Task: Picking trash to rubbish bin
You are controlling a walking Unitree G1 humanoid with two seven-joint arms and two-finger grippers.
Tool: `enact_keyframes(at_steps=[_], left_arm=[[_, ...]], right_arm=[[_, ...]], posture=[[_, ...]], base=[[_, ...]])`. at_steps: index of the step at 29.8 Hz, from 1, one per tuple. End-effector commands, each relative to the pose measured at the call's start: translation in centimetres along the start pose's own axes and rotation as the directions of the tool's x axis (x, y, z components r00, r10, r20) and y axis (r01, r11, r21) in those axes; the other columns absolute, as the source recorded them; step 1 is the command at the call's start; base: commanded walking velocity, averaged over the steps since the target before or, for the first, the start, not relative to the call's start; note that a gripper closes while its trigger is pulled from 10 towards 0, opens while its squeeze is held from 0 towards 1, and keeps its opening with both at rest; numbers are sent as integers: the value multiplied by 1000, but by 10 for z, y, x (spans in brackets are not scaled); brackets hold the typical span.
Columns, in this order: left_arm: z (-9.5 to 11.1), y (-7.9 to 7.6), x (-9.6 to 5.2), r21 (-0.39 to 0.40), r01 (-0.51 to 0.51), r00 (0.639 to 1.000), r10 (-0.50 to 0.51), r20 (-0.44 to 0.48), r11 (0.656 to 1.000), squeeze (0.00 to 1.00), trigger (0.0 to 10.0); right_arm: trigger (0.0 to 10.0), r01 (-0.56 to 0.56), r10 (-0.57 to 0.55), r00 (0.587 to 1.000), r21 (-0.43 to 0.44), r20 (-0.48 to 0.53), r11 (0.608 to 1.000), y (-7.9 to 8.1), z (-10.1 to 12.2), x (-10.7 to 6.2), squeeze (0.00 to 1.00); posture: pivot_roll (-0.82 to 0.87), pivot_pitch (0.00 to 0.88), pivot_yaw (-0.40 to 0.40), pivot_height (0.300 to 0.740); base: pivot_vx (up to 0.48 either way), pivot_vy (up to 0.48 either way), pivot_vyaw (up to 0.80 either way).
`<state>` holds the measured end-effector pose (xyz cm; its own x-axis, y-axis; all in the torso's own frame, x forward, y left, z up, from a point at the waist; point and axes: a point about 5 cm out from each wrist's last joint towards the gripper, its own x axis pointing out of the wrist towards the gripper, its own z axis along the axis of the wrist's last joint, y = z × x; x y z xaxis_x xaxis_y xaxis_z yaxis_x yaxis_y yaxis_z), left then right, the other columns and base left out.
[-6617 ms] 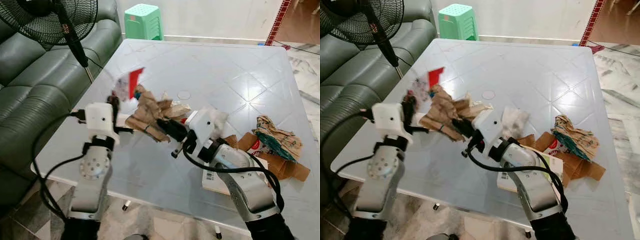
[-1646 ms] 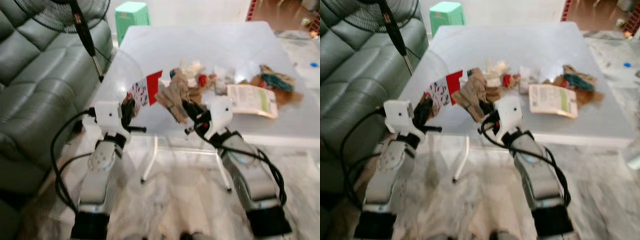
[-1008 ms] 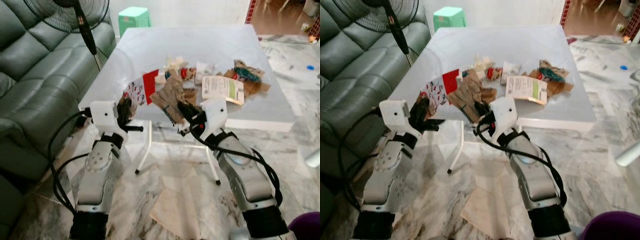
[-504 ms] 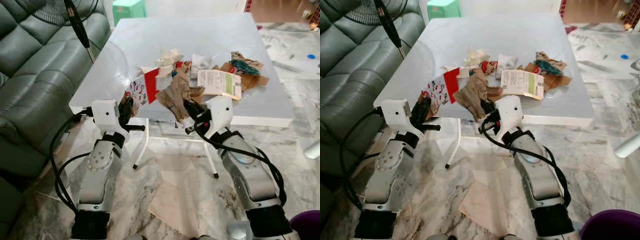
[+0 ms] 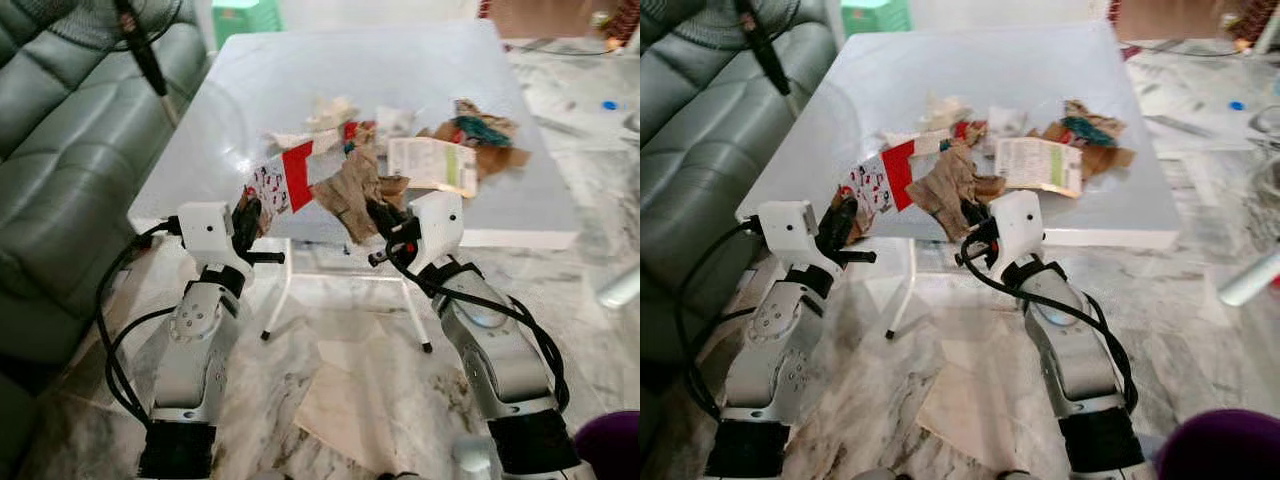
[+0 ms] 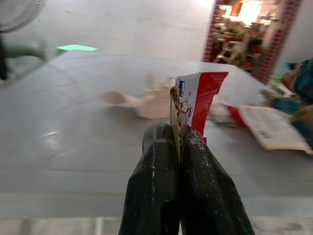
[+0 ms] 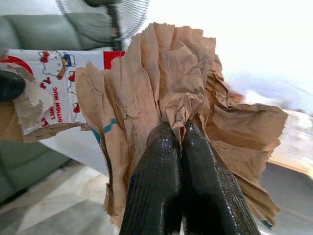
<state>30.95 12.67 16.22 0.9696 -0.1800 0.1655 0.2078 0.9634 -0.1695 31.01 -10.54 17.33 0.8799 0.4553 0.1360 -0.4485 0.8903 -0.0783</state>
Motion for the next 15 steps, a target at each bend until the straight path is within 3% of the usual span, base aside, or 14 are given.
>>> enact_keyframes(at_steps=[1, 15], left_arm=[[1, 3, 2, -4, -3, 1000, 3, -9, 1000, 0, 10000], [0, 6, 3, -15, -13, 1000, 12, -27, 1000, 0, 10000]], right_arm=[[10000, 9, -9, 1000, 11, 3, 1000, 0, 2, 1, 0], [10000, 25, -24, 1000, 24, -11, 999, 1, 0, 3, 0]], posture=[[-34, 80, 71, 740], [-27, 80, 75, 740]], base=[[0, 0, -756], [0, 0, -745]])
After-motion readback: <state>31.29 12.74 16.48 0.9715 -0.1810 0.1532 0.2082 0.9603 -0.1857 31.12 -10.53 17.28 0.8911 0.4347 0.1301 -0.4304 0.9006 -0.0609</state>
